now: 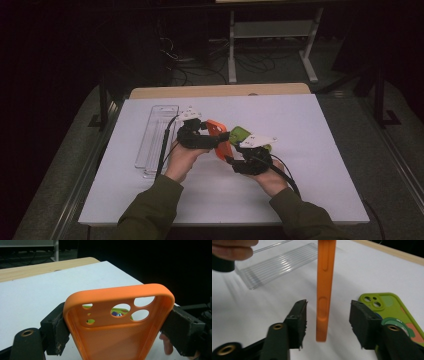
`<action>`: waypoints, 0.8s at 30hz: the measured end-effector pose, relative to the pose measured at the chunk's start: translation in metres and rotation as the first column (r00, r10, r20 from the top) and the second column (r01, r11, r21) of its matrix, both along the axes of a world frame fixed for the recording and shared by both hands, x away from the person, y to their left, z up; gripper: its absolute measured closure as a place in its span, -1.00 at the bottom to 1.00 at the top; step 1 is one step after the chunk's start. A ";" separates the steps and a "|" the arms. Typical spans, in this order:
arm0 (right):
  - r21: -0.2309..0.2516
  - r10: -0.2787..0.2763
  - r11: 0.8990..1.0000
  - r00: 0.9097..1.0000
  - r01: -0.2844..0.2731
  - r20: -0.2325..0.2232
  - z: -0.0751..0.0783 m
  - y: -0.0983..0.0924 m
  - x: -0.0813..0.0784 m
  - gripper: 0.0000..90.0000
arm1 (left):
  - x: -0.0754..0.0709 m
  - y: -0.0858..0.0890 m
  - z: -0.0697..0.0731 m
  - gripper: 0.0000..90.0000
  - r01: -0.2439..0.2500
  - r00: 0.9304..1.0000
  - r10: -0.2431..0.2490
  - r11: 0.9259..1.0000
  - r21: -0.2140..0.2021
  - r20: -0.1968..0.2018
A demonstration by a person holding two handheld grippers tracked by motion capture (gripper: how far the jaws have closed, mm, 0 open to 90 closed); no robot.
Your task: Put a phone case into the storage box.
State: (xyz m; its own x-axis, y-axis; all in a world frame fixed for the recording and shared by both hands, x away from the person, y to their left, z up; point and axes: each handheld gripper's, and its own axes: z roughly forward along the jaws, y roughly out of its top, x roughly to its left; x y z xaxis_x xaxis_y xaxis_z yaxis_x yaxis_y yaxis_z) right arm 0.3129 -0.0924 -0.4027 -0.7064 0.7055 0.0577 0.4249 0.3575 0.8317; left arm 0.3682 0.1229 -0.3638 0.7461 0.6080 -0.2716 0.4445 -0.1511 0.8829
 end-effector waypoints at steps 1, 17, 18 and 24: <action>-0.002 0.005 1.000 1.000 -0.005 -0.001 0.000 -0.002 0.000 -0.11 | 0.000 0.000 0.000 -0.63 0.003 1.000 -0.003 1.000 0.004 0.003; -0.026 0.052 0.998 0.999 -0.052 -0.001 -0.004 -0.041 -0.006 -0.78 | 0.002 0.007 0.014 -0.63 -0.010 0.999 0.009 1.000 0.029 0.032; -0.030 0.050 0.998 0.999 -0.050 0.002 -0.006 -0.043 -0.007 -0.82 | 0.002 0.008 0.016 -0.63 -0.015 0.999 0.014 0.999 0.034 0.032; -0.031 0.060 0.998 0.998 -0.060 -0.015 -0.014 -0.058 -0.012 -1.00 | 0.007 0.016 0.027 -0.63 -0.039 0.998 0.037 0.998 0.041 0.045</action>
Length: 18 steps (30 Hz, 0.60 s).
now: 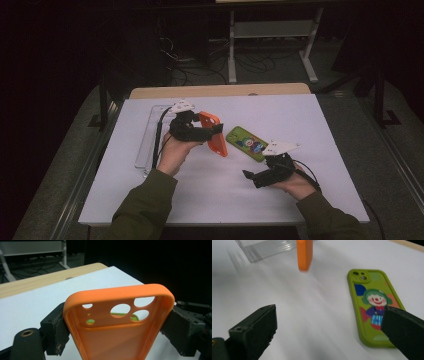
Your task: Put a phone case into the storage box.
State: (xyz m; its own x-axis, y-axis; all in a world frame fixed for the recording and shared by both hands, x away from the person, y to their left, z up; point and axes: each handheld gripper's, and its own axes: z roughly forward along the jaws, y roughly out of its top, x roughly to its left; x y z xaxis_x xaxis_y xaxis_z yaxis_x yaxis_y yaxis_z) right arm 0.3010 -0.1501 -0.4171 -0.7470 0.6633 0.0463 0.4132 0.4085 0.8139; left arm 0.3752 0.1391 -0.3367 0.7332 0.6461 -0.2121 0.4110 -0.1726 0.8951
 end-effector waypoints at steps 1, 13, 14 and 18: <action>0.001 -0.001 1.000 1.000 0.001 -0.008 -0.001 -0.002 -0.001 -1.00 | 0.001 0.002 0.002 -0.63 -0.004 1.000 0.004 1.000 -0.001 0.006; 0.004 -0.011 1.000 1.000 0.011 -0.012 -0.015 -0.024 -0.012 -1.00 | 0.013 0.021 0.031 -0.63 -0.047 0.998 0.046 0.999 0.017 0.051; 0.004 -0.016 1.000 1.000 0.016 -0.013 -0.016 -0.026 -0.013 -1.00 | 0.014 0.023 0.033 -0.63 -0.052 0.997 0.051 0.998 0.020 0.051; 0.016 -0.031 0.999 0.999 0.031 -0.014 -0.018 -0.030 -0.017 -1.00 | 0.018 0.029 0.039 -0.63 -0.071 0.996 0.069 0.997 0.029 0.061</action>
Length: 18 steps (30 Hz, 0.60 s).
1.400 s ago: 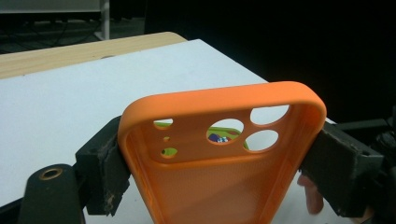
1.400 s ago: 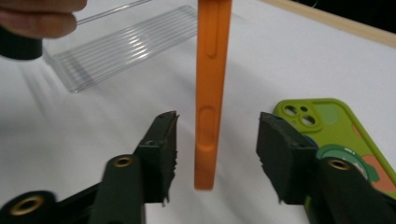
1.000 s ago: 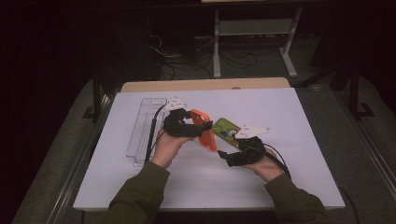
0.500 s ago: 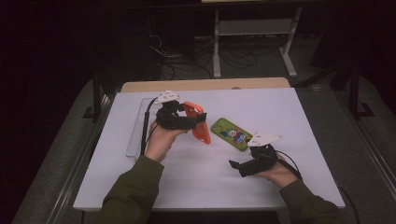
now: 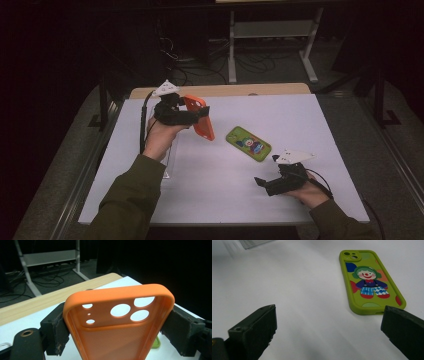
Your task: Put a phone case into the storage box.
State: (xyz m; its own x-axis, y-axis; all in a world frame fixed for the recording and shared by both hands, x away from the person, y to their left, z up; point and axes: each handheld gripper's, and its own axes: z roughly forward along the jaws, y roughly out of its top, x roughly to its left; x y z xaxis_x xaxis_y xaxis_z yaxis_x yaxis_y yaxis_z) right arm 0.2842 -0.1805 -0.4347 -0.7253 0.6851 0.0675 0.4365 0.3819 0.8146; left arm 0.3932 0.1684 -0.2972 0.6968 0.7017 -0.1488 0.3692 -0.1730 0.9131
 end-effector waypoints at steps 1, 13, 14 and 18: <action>0.001 -0.001 1.000 1.000 0.001 0.000 0.000 0.000 -0.001 -1.00 | 0.001 0.001 0.002 -0.63 -0.003 1.000 0.003 1.000 0.002 0.002; -0.027 0.013 1.000 1.000 -0.013 0.001 -0.005 0.001 -0.003 -1.00 | 0.020 0.022 0.019 -0.63 -0.090 0.996 0.089 0.995 0.048 0.033; -0.025 0.013 1.000 1.000 -0.013 0.002 -0.004 0.000 -0.003 -1.00 | 0.022 0.024 0.020 -0.63 -0.101 0.994 0.099 0.994 0.049 0.037; -0.025 0.013 1.000 1.000 -0.013 0.006 -0.004 0.000 -0.003 -1.00 | 0.030 0.029 0.024 -0.63 -0.140 0.990 0.137 0.988 0.067 0.039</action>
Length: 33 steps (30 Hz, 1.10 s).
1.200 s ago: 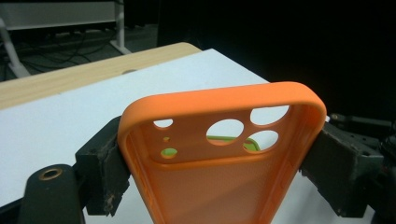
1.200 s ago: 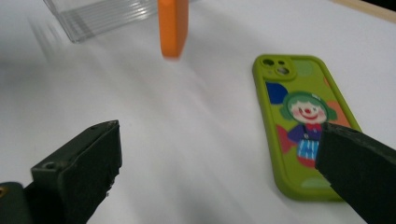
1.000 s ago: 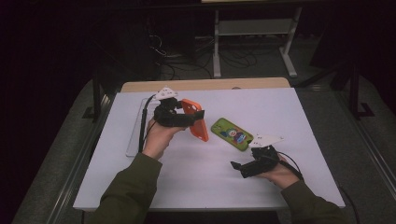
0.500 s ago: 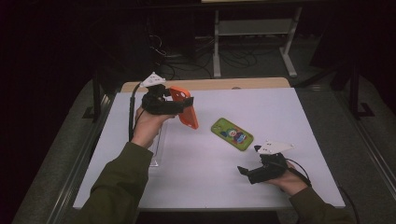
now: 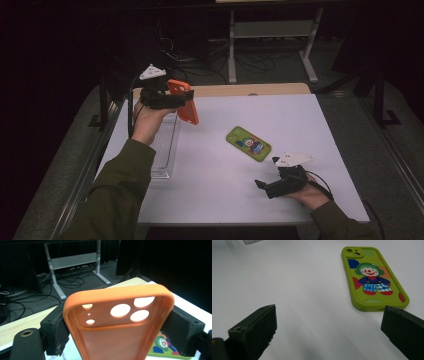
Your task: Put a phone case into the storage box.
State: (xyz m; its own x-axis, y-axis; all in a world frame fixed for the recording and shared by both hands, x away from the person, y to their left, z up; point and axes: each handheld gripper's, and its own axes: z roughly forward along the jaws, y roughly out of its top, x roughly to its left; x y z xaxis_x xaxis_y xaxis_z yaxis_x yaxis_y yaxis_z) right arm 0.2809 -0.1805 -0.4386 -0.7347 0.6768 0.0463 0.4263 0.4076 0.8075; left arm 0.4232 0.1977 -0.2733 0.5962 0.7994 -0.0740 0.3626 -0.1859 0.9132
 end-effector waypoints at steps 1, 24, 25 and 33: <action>0.001 0.000 1.000 1.000 0.000 0.000 0.000 0.000 0.000 -1.00 | 0.002 0.002 0.001 -0.63 -0.010 1.000 0.010 1.000 0.009 -0.001; 0.002 -0.004 1.000 1.000 0.004 0.013 0.000 -0.001 0.001 -1.00 | 0.050 0.035 -0.014 -0.64 -0.308 0.950 0.312 0.946 0.103 -0.026; 0.002 -0.004 1.000 1.000 0.004 0.012 0.001 -0.001 0.001 -1.00 | 0.052 0.035 -0.016 -0.64 -0.318 0.946 0.323 0.942 0.108 -0.032; 0.013 -0.004 1.000 1.000 0.004 0.011 0.002 -0.002 -0.001 -1.00 | 0.069 0.038 -0.035 -0.64 -0.369 0.921 0.383 0.916 0.158 -0.072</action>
State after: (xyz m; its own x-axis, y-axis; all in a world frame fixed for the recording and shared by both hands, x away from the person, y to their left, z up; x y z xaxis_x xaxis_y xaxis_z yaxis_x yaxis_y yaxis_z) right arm 0.2802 -0.1820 -0.4366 -0.7328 0.6788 0.0468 0.4186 0.3955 0.8175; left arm 0.4925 0.2355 -0.3082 0.2452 0.9694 0.0102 0.5176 -0.1398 0.8441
